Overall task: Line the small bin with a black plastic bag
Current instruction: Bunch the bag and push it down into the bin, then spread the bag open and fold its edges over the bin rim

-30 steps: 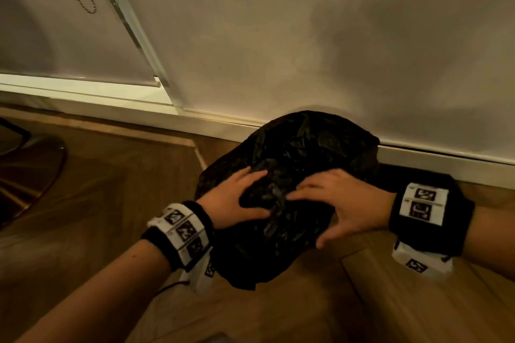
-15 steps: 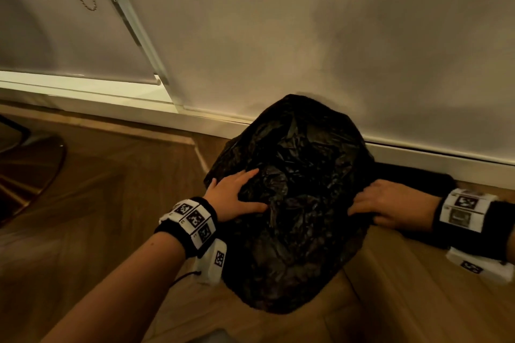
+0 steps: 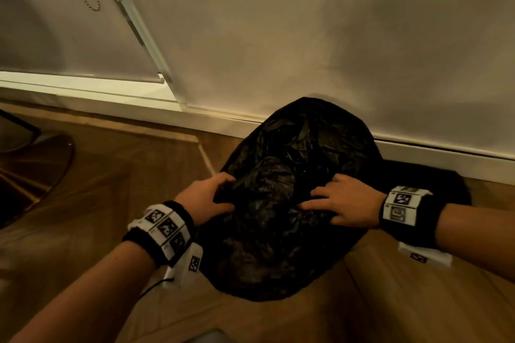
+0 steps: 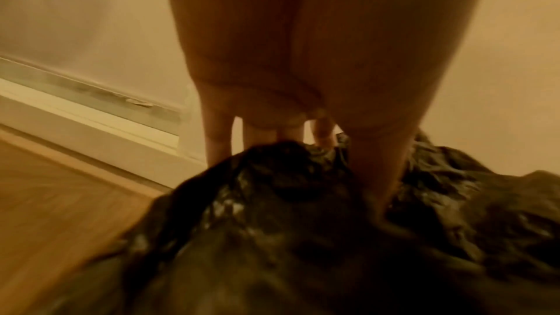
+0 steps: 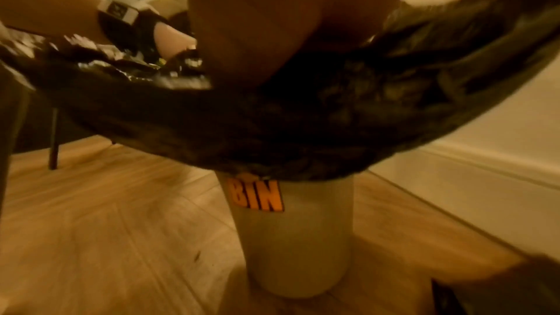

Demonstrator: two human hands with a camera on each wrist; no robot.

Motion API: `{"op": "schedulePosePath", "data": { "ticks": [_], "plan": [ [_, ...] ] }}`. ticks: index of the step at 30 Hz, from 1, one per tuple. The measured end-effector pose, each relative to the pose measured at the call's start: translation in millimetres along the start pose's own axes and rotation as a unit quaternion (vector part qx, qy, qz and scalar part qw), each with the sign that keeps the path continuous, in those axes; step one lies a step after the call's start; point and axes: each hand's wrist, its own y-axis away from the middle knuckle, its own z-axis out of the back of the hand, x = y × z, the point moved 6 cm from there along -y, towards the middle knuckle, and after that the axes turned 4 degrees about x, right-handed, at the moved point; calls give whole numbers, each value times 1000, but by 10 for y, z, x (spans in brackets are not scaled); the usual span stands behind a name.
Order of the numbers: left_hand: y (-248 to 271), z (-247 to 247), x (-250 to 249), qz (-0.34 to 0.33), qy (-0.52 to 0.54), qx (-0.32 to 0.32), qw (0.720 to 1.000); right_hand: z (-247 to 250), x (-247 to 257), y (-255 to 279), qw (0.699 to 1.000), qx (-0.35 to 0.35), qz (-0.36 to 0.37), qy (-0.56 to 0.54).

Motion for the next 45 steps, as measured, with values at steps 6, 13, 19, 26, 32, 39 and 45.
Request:
{"op": "schedulePosePath", "data": {
  "ticks": [6,13,19,26,32,39,45],
  "plan": [
    [211,910,403,29,212,-228,950,-5,44,-193,995,-21,-99,0],
    [375,798,-232,-114,-109,-334,929,36,194,-407,993,-16,-120,-5],
    [-14,-160,-961,-201,-315,-95,923,318,70,-336,988,-93,-120,9],
    [-307,-159,-276,-89,-438,11,895,59,-294,-131,992,-20,-120,31],
    [-123,-155,-581,-174,-388,-110,898,338,-83,-221,988,-145,-51,18],
    [-335,-464,-829,-127,-262,56,955,220,67,-407,995,-81,-40,-49],
    [-355,-299,-521,-104,-347,56,931,76,-210,-236,996,-73,-35,33]
  ]
}}
